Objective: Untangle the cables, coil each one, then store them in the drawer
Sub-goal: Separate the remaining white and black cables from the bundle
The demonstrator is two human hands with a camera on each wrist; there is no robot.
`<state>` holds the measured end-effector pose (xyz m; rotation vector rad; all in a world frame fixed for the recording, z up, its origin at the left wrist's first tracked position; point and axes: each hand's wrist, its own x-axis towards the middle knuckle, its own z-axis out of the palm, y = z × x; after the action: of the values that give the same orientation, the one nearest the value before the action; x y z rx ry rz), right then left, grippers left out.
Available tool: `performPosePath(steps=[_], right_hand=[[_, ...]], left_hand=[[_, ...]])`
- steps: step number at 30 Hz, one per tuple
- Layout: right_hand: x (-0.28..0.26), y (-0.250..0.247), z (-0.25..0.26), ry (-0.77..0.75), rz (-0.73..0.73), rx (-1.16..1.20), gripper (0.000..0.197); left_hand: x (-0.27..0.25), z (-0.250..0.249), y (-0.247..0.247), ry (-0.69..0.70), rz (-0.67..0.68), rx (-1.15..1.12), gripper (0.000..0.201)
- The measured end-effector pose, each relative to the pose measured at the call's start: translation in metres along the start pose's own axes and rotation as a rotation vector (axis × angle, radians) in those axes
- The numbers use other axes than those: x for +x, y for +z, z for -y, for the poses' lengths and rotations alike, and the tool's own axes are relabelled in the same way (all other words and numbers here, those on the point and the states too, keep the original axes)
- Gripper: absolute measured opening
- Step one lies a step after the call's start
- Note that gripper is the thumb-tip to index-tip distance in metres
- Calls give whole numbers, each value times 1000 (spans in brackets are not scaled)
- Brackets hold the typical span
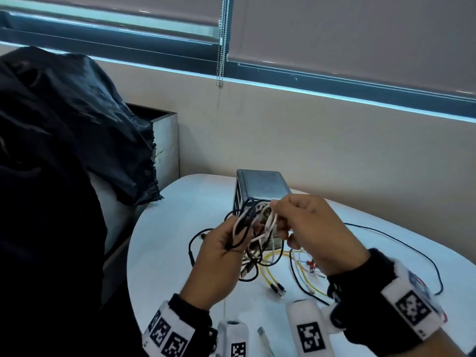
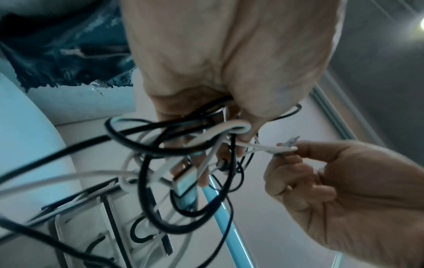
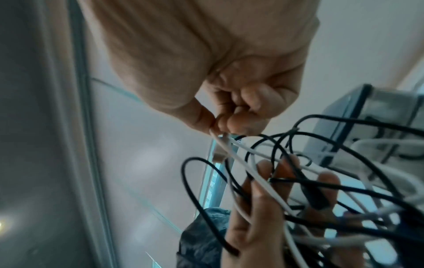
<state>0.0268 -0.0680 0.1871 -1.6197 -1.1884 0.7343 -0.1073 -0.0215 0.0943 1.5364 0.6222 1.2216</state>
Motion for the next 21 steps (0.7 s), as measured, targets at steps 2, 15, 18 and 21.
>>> performPosePath(steps=[2,15,18,21], right_hand=[[1,-6,3,47,56,69,31],[5,-19,-7,-61,40,-43,31],[-3,-19,-11,-179,179,-77,21],[-17,-14,-18,-255,403,-158,15]], left_hand=[[0,6,-4,7,12,50,29],[-6,22,1,-160,21,-20,20],[-5,22,5,-228,-30,-65,20],[-3,20,4,-290,-95,-123,20]])
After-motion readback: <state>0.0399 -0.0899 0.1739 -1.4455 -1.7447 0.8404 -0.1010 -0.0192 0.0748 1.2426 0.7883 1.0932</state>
